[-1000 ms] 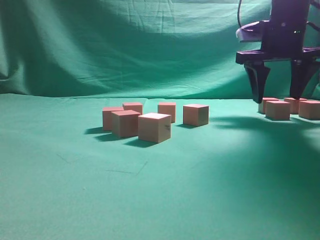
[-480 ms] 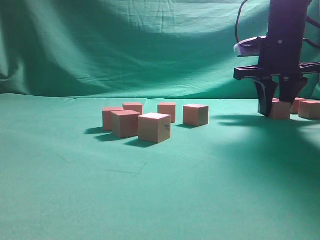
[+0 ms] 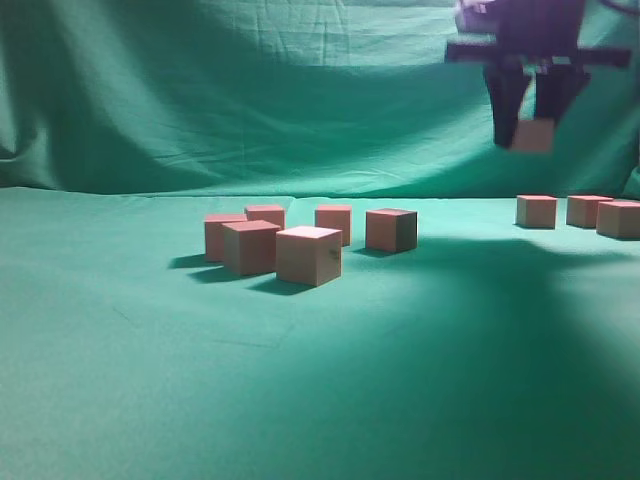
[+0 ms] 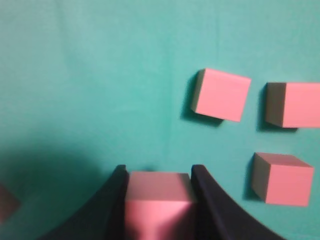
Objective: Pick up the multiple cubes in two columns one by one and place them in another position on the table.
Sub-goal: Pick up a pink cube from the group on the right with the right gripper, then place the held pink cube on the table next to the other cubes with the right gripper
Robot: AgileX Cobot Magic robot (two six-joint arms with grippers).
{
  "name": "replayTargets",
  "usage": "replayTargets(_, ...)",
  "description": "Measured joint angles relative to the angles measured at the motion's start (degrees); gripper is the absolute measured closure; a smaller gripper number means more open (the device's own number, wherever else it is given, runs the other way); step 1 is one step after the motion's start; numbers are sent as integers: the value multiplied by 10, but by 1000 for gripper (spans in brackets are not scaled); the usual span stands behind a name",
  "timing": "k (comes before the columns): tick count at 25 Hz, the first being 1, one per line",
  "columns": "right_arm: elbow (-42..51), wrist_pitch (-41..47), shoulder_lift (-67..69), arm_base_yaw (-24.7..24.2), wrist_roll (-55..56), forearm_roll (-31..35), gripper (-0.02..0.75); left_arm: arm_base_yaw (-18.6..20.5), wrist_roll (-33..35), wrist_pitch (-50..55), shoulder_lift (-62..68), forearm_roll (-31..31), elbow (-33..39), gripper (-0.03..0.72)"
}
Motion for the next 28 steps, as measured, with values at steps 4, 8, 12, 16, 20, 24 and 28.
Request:
replayTargets(4,8,9,-65,31,0,7,468,0,0,0,0,0,0,688)
replayTargets(8,62,13,-144,79,-1,14,468,0,0,0,0,0,0,688)
replayTargets(12,157,13,-208,123,0,15,468,0,0,0,0,0,0,688)
replayTargets(16,267,14,-246,172,14,15,468,0,0,0,0,0,0,688)
replayTargets(20,360,-31,-258,229,55,19,468,0,0,0,0,0,0,688)
replayTargets(24,422,-130,-258,284,123,21,468,0,0,0,0,0,0,688)
replayTargets(28,451,-236,-258,319,178,15,468,0,0,0,0,0,0,688)
